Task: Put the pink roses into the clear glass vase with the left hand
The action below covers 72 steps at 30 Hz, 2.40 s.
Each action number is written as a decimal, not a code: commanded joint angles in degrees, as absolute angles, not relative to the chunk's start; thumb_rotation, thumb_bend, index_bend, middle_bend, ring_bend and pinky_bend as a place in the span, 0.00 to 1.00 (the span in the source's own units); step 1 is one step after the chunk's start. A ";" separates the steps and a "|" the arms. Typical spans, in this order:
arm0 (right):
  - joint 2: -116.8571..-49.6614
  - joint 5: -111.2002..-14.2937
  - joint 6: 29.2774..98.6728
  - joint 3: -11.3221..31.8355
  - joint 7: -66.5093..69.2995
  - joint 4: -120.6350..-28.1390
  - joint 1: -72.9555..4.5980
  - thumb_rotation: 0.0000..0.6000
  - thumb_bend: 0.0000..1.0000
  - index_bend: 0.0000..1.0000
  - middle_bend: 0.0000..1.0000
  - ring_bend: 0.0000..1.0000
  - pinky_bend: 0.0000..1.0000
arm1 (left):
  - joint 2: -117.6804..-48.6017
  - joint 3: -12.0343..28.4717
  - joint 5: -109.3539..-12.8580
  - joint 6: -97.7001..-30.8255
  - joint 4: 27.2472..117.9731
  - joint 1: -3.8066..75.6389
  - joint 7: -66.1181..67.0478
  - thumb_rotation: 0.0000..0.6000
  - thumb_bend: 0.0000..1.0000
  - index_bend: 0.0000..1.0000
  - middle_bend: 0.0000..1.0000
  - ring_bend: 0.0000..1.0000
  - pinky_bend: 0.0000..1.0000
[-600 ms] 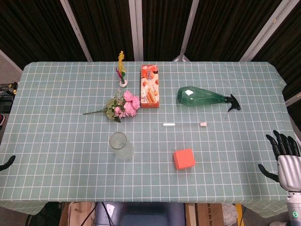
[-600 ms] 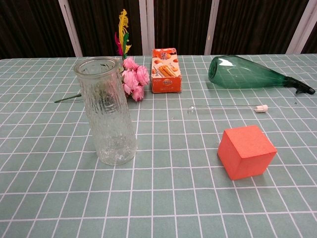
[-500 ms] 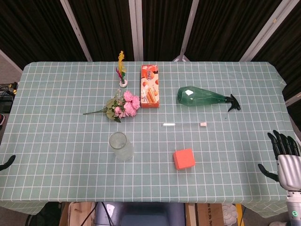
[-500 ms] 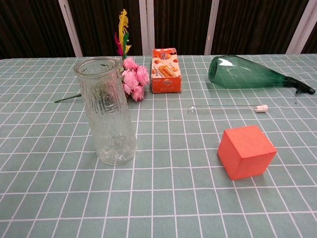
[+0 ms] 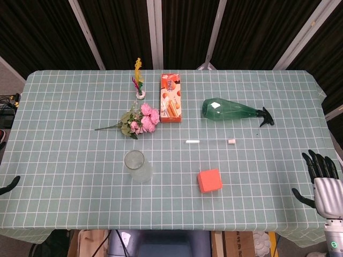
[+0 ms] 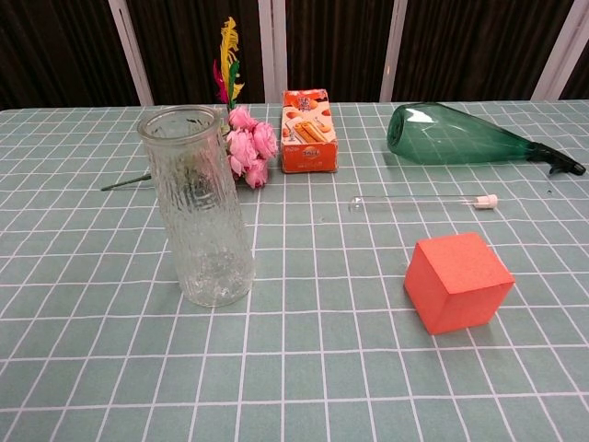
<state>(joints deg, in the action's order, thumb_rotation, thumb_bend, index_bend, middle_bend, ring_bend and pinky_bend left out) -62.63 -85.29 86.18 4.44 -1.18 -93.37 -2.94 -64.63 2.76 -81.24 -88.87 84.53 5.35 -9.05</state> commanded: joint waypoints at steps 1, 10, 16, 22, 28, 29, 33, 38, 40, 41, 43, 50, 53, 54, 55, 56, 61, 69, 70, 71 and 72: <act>-62.51 -85.26 86.44 4.48 -0.75 -93.43 -2.80 1.00 0.23 0.01 0.03 0.01 0.00 | -64.45 2.92 -81.21 -88.10 84.43 5.35 -9.74 1.00 0.31 0.02 0.03 0.00 0.00; -61.98 -85.09 86.75 4.42 -0.07 -93.74 -2.40 1.00 0.23 0.01 0.03 0.01 0.00 | -63.76 3.62 -82.04 -85.19 85.84 6.99 -8.40 1.00 0.27 0.02 0.03 0.00 0.00; -62.00 -85.08 86.21 4.34 0.18 -93.75 -2.62 1.00 0.23 0.01 0.03 0.01 0.00 | -59.20 7.71 -78.00 -74.36 91.49 14.05 -6.75 1.00 0.26 0.00 0.02 0.00 0.00; -62.32 -83.91 86.33 4.77 -1.18 -94.02 -2.49 1.00 0.23 0.00 0.03 0.01 0.00 | -57.50 12.66 -66.35 -56.23 93.99 26.28 2.23 1.00 0.26 0.00 0.02 0.00 0.00; -62.75 -81.92 85.94 5.47 -2.82 -94.13 -2.55 1.00 0.23 0.00 0.03 0.01 0.00 | -62.85 15.18 -51.76 -51.33 91.89 35.05 14.89 1.00 0.25 0.00 0.02 0.00 0.00; -62.85 -81.29 85.67 5.68 -3.17 -94.12 -2.63 1.00 0.23 0.00 0.03 0.01 0.00 | -64.33 15.29 -49.69 -51.19 91.17 36.73 17.32 1.00 0.25 0.00 0.02 0.00 0.00; -63.17 -79.82 85.00 6.10 -4.41 -94.19 -2.85 1.00 0.23 0.00 0.03 0.01 0.00 | -68.22 15.30 -44.69 -51.72 89.92 40.44 22.43 1.00 0.21 0.00 0.02 0.00 0.00; -63.56 -78.94 84.25 6.23 -5.66 -93.98 -3.17 1.00 0.23 0.00 0.03 0.01 0.00 | -72.44 15.43 -37.59 -50.65 87.59 44.77 26.56 1.00 0.19 0.00 0.02 0.00 0.00; -63.71 -78.79 84.29 6.29 -6.08 -94.00 -3.20 1.00 0.23 0.00 0.03 0.01 0.00 | -73.96 15.41 -33.82 -50.42 86.80 46.84 28.77 1.00 0.18 0.00 0.02 0.00 0.00; -63.74 -78.78 84.33 6.30 -6.18 -94.02 -3.19 1.00 0.23 0.00 0.03 0.01 0.00 | -74.36 15.41 -33.11 -50.55 86.54 47.29 29.19 1.00 0.18 0.00 0.02 0.00 0.00; -63.81 -78.74 84.55 6.38 -6.34 -94.11 -3.14 1.00 0.23 0.00 0.03 0.01 0.00 | -75.92 15.32 -31.07 -50.76 85.67 48.66 30.23 1.00 0.18 0.00 0.02 0.00 0.00; -64.08 -78.43 84.42 6.34 -7.24 -94.08 -3.17 1.00 0.23 0.00 0.03 0.01 0.00 | -82.05 15.73 -27.75 -51.29 81.07 52.40 31.16 1.00 0.18 0.00 0.02 0.00 0.00; -64.18 -78.16 84.28 6.44 -7.47 -94.05 -3.25 1.00 0.23 0.00 0.03 0.01 0.00 | -84.10 16.04 -28.05 -51.38 79.73 53.39 30.75 1.00 0.18 0.00 0.02 0.00 0.00; -64.23 -78.04 84.25 6.50 -7.55 -94.03 -3.28 1.00 0.23 0.00 0.03 0.01 0.00 | -85.01 16.01 -28.23 -51.58 79.01 53.89 30.97 1.00 0.18 0.00 0.02 0.00 0.00; -64.27 -77.95 84.21 6.54 -7.63 -94.01 -3.31 1.00 0.23 0.00 0.03 0.01 0.00 | -85.78 15.98 -28.33 -51.80 78.33 54.27 31.14 1.00 0.17 0.00 0.02 0.00 0.00; -64.30 -77.85 84.17 6.58 -7.69 -93.99 -3.34 1.00 0.23 0.00 0.03 0.01 0.00 | -86.44 15.97 -28.54 -51.95 77.85 54.59 31.20 1.00 0.17 0.00 0.02 0.00 0.00; -64.42 -77.25 83.88 6.74 -8.08 -93.91 -3.44 1.00 0.23 0.00 0.03 0.01 0.00 | -90.30 16.30 -29.08 -52.71 75.07 56.27 31.37 1.00 0.17 0.00 0.02 0.00 0.00; -64.48 -76.77 83.40 6.80 -8.25 -93.94 -3.60 1.00 0.23 0.00 0.03 0.01 0.00 | -95.67 17.22 -29.31 -54.41 70.26 58.37 32.24 1.00 0.17 0.00 0.02 0.00 0.00; -64.46 -76.74 83.34 6.81 -8.19 -93.94 -3.63 1.00 0.23 0.00 0.03 0.01 0.00 | -96.14 17.15 -29.07 -54.37 69.75 58.62 32.75 1.00 0.17 0.00 0.02 0.00 0.00; -64.47 -76.69 83.29 6.82 -8.20 -93.91 -3.65 1.00 0.23 0.00 0.03 0.01 0.00 | -96.62 17.13 -28.75 -54.33 69.19 58.88 33.28 1.00 0.17 0.00 0.02 0.00 0.00; -64.49 -76.63 83.27 6.83 -8.29 -93.87 -3.66 1.00 0.23 0.00 0.03 0.01 0.00 | -97.31 17.20 -28.40 -54.28 68.37 59.23 33.83 1.00 0.17 0.00 0.02 0.00 0.00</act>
